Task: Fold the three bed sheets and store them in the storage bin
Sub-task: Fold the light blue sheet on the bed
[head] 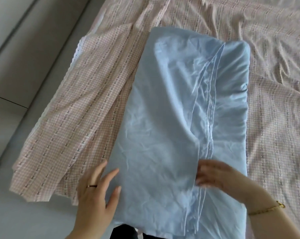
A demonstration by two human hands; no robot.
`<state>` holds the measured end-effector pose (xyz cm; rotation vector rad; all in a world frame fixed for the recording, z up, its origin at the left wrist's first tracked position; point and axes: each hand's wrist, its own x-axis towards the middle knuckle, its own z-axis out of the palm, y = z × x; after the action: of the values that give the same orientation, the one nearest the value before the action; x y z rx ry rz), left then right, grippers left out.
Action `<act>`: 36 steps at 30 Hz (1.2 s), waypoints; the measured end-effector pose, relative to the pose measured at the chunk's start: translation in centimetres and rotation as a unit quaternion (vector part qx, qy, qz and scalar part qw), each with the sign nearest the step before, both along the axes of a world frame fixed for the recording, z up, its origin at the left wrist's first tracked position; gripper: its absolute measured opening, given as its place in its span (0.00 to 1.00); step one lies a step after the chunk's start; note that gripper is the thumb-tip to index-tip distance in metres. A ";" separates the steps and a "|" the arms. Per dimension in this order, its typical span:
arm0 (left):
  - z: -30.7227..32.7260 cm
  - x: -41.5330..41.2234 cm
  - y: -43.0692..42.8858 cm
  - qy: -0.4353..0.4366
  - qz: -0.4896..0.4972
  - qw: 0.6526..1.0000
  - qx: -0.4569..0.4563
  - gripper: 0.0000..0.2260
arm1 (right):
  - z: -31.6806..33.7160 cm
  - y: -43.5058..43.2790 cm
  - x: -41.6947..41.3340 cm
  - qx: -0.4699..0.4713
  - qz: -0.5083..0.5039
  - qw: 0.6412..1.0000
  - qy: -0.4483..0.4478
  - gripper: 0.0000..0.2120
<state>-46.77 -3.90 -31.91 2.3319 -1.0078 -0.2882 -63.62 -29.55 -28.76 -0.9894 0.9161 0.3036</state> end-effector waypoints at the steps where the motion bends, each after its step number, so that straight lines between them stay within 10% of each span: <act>1: 0.1 0.0 -1.5 -0.007 -0.002 1.000 0.001 0.22 | -0.2 -0.9 1.2 -0.006 -0.073 0.997 -0.030 0.37; 3: -0.3 0.1 -4.9 -0.019 -0.033 0.999 0.015 0.23 | -0.2 -3.4 4.1 -0.010 -0.194 0.979 -0.054 0.37; 6: -1.1 0.4 -9.7 -0.014 -0.058 0.994 0.096 0.27 | -0.3 -6.6 9.2 -0.027 -0.269 0.962 -0.039 0.08; 11: -1.9 -0.6 -12.6 -0.003 -0.068 0.985 0.158 0.26 | -0.8 -10.5 15.0 -0.173 -0.229 0.957 0.031 0.12; 15: -2.9 -2.1 -13.2 -0.021 -0.090 0.981 0.172 0.26 | -1.4 -14.8 14.1 -0.464 -0.232 0.851 0.079 0.11; 20: -3.7 -2.3 -13.9 -0.018 -0.075 0.978 0.195 0.26 | -2.0 -16.9 14.9 -0.211 -0.254 0.940 0.085 0.14; 24: -3.7 -2.1 -14.5 -0.017 -0.069 0.977 0.201 0.29 | -1.1 -20.1 17.6 -0.235 -0.186 0.952 0.070 0.18; 32: -4.6 -1.9 -14.9 -0.071 -0.059 0.980 0.177 0.27 | -0.7 -25.1 19.3 -0.567 -0.123 0.805 0.122 0.17; 36: -4.8 -2.1 -14.9 -0.082 -0.047 0.979 0.181 0.27 | -1.4 -25.4 19.2 -0.556 -0.127 0.810 0.136 0.10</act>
<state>-48.86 -18.77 -36.74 2.6738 -1.2343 -0.3443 -44.46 -54.95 -30.14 -1.8977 1.5233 -0.4110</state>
